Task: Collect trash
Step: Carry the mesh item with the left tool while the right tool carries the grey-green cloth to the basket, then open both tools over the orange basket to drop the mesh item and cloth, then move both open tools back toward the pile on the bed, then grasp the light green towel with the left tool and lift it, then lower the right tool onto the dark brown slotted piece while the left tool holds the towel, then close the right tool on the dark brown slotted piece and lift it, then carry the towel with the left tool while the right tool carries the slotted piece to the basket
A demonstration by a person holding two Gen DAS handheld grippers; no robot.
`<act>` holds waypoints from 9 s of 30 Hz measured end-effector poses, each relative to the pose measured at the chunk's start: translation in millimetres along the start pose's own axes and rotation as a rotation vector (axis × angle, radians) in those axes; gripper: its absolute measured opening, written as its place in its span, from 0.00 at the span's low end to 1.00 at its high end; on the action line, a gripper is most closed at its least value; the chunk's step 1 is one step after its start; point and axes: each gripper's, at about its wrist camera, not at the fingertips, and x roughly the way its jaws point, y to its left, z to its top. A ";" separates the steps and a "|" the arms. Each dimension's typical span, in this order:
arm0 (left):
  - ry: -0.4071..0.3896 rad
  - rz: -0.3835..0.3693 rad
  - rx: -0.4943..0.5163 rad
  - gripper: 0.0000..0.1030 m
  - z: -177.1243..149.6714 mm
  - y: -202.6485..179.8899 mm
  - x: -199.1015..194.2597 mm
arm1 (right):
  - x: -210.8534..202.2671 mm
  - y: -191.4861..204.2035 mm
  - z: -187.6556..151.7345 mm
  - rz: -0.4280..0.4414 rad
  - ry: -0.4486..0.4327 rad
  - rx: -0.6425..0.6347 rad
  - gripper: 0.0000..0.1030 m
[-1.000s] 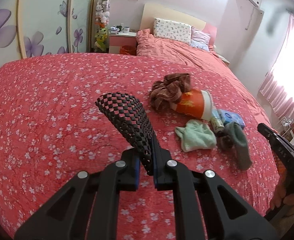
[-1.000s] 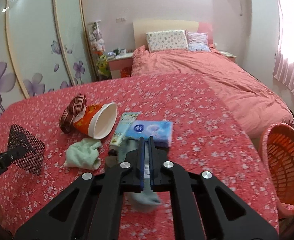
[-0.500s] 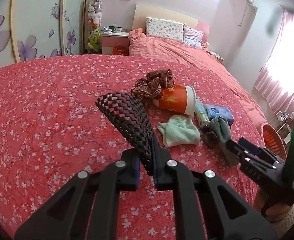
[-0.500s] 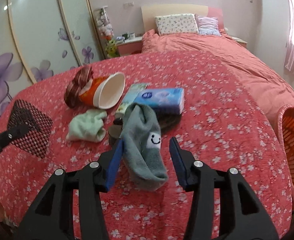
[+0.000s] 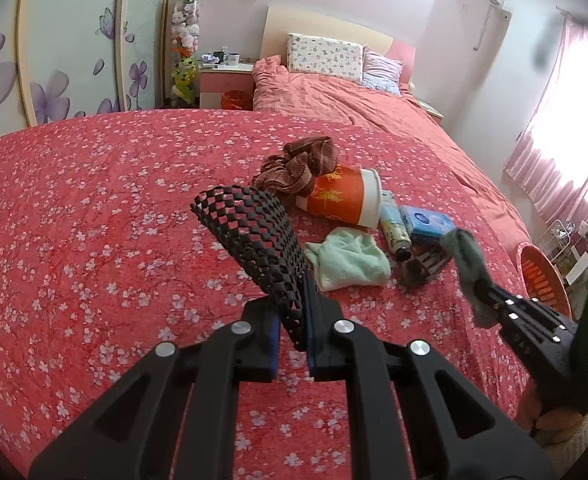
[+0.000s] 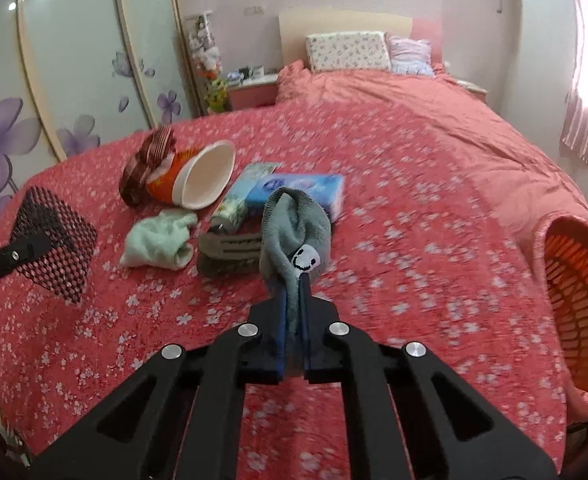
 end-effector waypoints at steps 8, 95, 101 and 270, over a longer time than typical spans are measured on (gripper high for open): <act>-0.017 -0.036 0.043 0.10 3.5 -29.0 -9.5 | -48.1 -35.0 5.8 -0.053 -0.124 0.066 0.06; 0.043 -0.065 0.272 0.65 -9.7 -183.9 59.8 | -101.1 -195.8 -28.9 -0.299 -0.222 0.340 0.51; 0.036 0.049 0.166 0.66 -3.2 -109.0 57.6 | -88.3 -162.3 -24.7 -0.253 -0.199 0.290 0.51; -0.103 -0.160 0.182 0.18 26.1 -151.1 -19.3 | -125.7 -113.8 -9.0 -0.215 -0.298 0.216 0.32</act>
